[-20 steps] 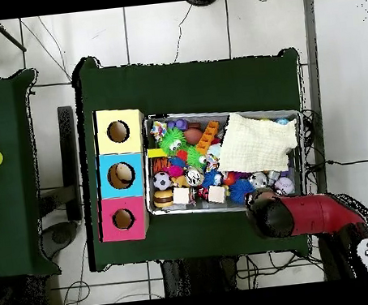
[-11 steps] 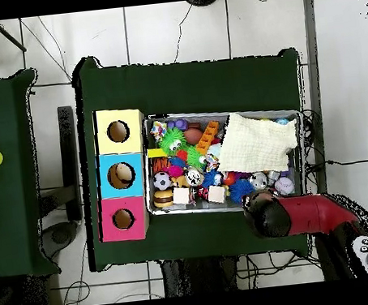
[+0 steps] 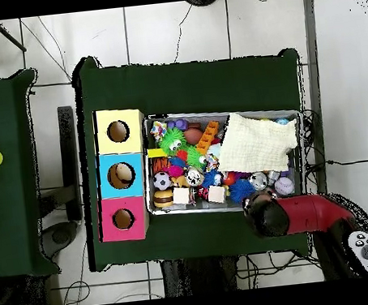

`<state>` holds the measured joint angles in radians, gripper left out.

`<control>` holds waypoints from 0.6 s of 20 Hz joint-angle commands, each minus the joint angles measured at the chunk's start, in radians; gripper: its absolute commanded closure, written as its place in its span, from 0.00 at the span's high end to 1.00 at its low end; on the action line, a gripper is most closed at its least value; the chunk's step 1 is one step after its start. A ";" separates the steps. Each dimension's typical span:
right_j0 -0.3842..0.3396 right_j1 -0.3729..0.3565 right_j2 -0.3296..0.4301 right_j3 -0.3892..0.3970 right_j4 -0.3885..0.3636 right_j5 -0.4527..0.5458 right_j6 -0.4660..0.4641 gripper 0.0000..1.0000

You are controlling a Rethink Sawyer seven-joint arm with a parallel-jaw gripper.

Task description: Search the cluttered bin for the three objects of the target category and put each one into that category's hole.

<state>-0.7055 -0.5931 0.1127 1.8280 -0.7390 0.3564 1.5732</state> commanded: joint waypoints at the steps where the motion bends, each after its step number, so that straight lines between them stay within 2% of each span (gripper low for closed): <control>1: -0.035 0.034 0.038 -0.093 -0.055 0.049 -0.065 1.00; 4: -0.037 -0.005 0.042 -0.075 -0.046 0.070 -0.074 1.00; 12: -0.028 -0.023 0.048 -0.078 -0.036 0.089 -0.076 1.00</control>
<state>-0.7257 -0.5941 0.1126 1.8225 -0.7443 0.3565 1.5732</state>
